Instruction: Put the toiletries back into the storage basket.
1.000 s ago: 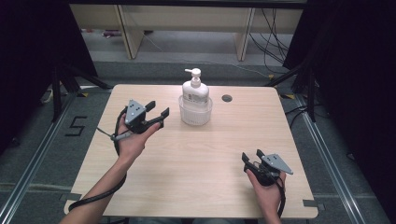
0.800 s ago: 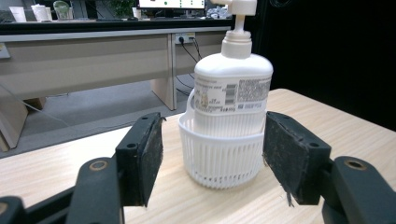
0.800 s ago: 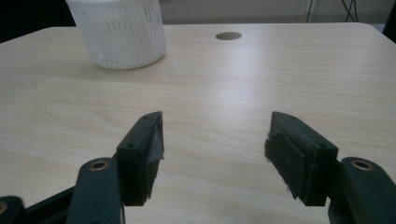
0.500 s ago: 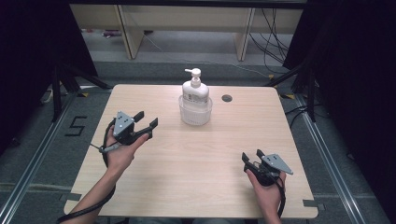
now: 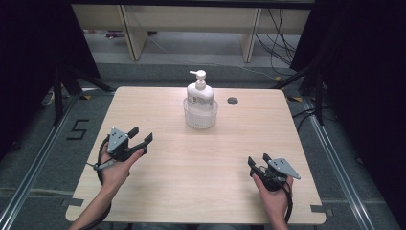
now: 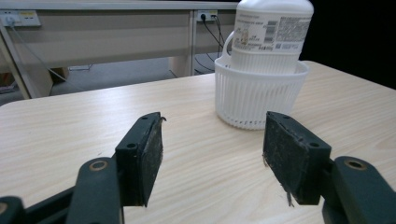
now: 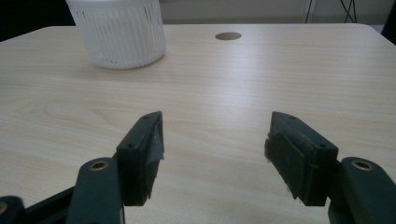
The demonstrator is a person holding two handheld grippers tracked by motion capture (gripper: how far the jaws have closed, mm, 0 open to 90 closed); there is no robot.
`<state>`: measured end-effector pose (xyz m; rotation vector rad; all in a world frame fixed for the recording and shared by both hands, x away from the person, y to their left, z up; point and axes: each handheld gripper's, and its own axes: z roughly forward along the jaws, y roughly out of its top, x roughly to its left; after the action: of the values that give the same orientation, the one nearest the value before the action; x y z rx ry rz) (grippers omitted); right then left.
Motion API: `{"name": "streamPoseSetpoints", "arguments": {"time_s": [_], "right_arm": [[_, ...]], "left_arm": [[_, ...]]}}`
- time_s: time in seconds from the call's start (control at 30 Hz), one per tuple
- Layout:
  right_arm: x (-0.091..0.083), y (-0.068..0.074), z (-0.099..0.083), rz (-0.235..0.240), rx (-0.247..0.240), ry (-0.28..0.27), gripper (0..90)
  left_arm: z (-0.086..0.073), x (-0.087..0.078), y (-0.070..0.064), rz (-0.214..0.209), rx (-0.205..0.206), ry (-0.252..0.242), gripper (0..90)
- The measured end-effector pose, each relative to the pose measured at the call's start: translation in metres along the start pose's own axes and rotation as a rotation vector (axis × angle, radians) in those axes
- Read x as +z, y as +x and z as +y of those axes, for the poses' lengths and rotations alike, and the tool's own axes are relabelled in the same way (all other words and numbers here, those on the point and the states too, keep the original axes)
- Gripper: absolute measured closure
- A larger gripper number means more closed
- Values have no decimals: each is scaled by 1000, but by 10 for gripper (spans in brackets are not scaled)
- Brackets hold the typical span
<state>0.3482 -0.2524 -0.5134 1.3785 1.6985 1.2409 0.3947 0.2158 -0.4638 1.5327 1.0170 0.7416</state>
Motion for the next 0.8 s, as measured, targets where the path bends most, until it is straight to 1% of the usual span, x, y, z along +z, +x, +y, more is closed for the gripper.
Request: {"name": "streamPoseSetpoints", "arguments": {"time_s": [0.07,0.13,0.2,0.23,0.33,0.37,0.4,0.47,0.5,0.57,0.63,0.67,0.7,0.77,0.8], "right_arm": [[0,0,0,3,1,-7,370],[0,0,0,-2,0,1,371],[0,0,0,-9,-6,0,371],[0,1,0,-6,3,3,371],[0,0,0,-6,-3,1,370],[0,0,0,-6,-3,2,370],[0,0,0,-6,-8,1,370],[-1,-1,0,-9,-14,0,370],[-1,-1,0,-9,-13,0,370],[-1,-1,0,-8,-12,0,369],[0,0,0,-10,-14,-3,370],[0,0,0,-6,-6,1,370],[0,0,0,-9,-15,-3,370],[0,0,0,-3,-7,-1,370],[0,0,0,-4,-7,-1,370]], "left_arm": [[-4,-2,2,7,-4,5,372],[-9,-5,5,17,-6,23,371],[-14,-6,7,18,-15,19,371],[-16,-7,7,28,-18,31,371],[-25,-10,11,36,-21,38,371],[-27,-9,12,32,-19,31,370],[-29,-10,13,43,-24,45,370],[-34,-11,16,45,-19,42,370],[-36,-12,18,55,-20,51,369],[-42,-13,21,61,-24,46,370],[-46,-14,23,70,-23,54,370],[-49,-14,25,69,-26,52,370],[-51,-15,25,79,-32,55,370],[-55,-15,28,78,-28,45,370],[-57,-15,29,87,-26,55,370]]}}
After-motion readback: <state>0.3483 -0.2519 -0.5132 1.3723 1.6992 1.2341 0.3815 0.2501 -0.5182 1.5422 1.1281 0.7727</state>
